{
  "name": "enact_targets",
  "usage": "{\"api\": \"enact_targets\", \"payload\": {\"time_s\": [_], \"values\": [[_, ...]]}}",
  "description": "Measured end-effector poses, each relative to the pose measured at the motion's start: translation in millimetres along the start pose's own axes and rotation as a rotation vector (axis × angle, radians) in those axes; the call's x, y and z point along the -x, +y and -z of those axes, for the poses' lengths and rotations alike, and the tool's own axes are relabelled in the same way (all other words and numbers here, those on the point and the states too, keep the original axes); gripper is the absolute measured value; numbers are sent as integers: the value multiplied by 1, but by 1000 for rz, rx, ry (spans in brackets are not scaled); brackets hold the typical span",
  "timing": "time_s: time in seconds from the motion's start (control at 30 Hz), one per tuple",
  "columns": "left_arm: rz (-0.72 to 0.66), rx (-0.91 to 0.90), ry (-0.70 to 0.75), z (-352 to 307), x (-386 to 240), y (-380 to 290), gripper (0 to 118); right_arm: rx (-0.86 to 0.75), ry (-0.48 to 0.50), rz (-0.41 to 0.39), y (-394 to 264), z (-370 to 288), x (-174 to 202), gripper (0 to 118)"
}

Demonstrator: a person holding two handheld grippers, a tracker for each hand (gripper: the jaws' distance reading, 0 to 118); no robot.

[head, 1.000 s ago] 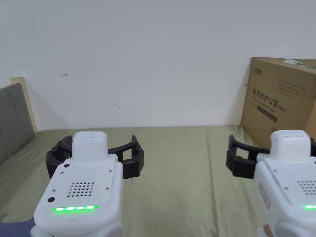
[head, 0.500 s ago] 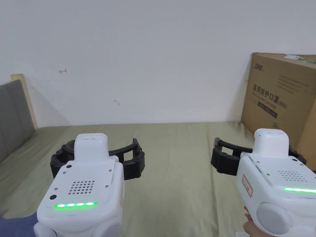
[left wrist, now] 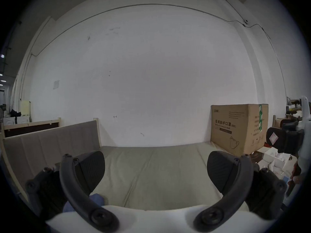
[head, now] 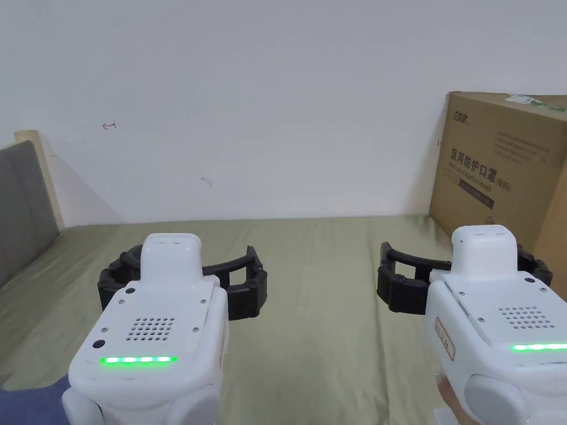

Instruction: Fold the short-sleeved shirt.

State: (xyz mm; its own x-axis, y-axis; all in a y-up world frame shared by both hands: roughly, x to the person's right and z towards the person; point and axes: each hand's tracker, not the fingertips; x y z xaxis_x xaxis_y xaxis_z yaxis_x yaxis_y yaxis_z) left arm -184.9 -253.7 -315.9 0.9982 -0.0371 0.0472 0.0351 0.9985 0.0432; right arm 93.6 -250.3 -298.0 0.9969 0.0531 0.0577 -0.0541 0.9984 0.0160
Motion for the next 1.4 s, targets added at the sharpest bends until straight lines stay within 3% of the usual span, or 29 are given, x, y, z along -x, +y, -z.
{"api": "enact_targets", "payload": {"time_s": [0.3,0.43,0.47,0.5,0.53,0.57,0.6,0.63,0.67,0.9,1.0,1.13,1.2,1.3,1.4], "values": [[47,-21,-2,-1,-4,4,118,56,3,81,-1,4,-9,117],[25,-10,-13,-1,-1,6,118,69,26,87,-3,4,-12,103],[26,-4,-21,-2,0,7,115,72,51,98,-3,4,-12,91],[31,-6,-28,-2,0,6,100,82,52,101,-2,6,-14,56],[41,0,-28,-1,-1,6,72,103,44,105,-3,8,-14,20],[64,25,-15,2,-2,5,58,92,40,117,-4,7,-16,10],[71,25,7,3,-2,5,43,88,106,168,-7,8,-20,4],[61,26,-8,2,1,5,29,94,130,187,-7,7,-24,2],[35,45,-54,3,3,5,0,93,105,174,-7,6,-25,2],[22,59,-34,3,6,4,0,65,88,187,-9,1,-32,0],[27,65,-14,-6,32,2,0,52,89,156,-16,3,-18,0],[37,70,120,-35,95,-3,0,138,234,210,-21,22,29,0],[47,45,254,-58,126,-3,0,155,304,167,-23,26,66,0],[39,42,337,-93,168,-7,0,168,453,72,-22,31,122,0],[82,88,405,-115,192,-12,0,198,559,119,-19,35,154,0]]}}
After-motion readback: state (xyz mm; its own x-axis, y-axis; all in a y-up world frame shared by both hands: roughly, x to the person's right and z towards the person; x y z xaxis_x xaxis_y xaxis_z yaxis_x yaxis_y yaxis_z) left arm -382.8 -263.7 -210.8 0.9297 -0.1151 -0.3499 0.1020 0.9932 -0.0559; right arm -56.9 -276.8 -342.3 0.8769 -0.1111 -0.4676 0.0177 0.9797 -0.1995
